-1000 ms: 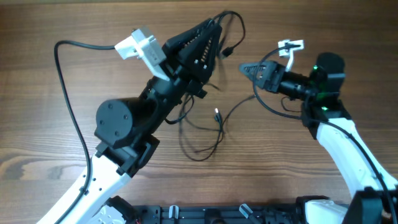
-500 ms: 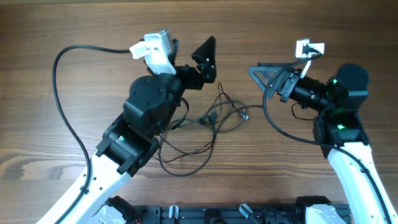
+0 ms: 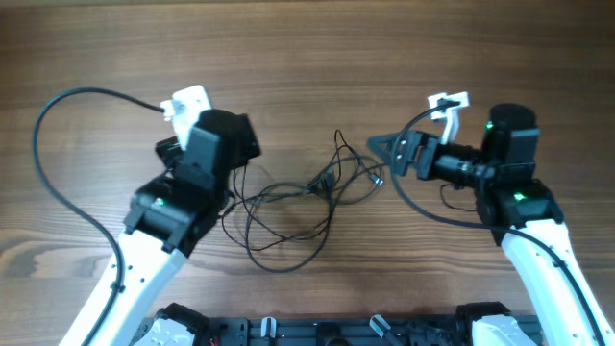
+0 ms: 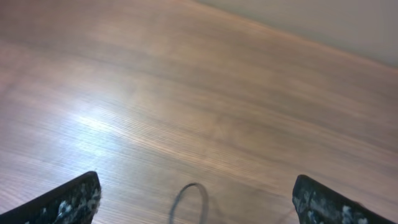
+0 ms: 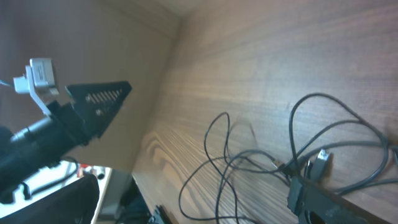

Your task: Untangle cables

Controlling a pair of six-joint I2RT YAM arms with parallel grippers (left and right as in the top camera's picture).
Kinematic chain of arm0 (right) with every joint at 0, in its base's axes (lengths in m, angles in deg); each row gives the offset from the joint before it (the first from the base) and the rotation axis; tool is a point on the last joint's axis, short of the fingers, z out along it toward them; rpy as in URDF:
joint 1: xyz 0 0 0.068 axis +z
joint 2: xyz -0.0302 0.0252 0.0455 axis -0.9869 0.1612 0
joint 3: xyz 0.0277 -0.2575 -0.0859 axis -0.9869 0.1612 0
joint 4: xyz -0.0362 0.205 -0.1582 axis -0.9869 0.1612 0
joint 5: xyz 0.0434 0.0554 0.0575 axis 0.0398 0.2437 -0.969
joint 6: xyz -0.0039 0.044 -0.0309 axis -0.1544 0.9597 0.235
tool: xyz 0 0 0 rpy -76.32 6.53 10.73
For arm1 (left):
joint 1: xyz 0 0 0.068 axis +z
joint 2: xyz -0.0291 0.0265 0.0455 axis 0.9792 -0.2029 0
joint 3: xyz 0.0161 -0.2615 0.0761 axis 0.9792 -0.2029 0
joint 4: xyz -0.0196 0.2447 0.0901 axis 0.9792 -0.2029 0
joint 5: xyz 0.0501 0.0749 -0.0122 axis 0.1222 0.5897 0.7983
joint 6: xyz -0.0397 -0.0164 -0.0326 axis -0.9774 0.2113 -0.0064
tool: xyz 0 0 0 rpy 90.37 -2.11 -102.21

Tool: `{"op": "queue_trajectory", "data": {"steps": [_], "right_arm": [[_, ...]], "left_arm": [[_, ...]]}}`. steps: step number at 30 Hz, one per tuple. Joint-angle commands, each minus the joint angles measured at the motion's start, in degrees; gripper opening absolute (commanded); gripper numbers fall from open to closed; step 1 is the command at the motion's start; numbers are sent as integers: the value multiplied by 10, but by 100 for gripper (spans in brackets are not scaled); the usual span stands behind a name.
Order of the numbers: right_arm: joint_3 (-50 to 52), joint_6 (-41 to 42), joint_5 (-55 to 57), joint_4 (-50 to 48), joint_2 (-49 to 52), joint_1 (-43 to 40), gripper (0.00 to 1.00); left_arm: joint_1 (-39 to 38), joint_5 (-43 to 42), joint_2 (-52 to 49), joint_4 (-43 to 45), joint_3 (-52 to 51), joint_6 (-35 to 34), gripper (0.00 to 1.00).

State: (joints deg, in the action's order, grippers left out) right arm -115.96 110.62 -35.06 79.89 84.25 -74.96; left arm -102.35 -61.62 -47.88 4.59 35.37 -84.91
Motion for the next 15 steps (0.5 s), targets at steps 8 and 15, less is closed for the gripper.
{"op": "queue_trajectory", "data": {"steps": [8, 15], "right_arm": [[-2, 46, 146, -54, 64, 170, 100], [-2, 44, 106, -236, 222, 267, 100]], "left_arm": [[180, -123, 8, -47, 3, 28, 100], [217, -134, 8, -53, 3, 24, 100]]}}
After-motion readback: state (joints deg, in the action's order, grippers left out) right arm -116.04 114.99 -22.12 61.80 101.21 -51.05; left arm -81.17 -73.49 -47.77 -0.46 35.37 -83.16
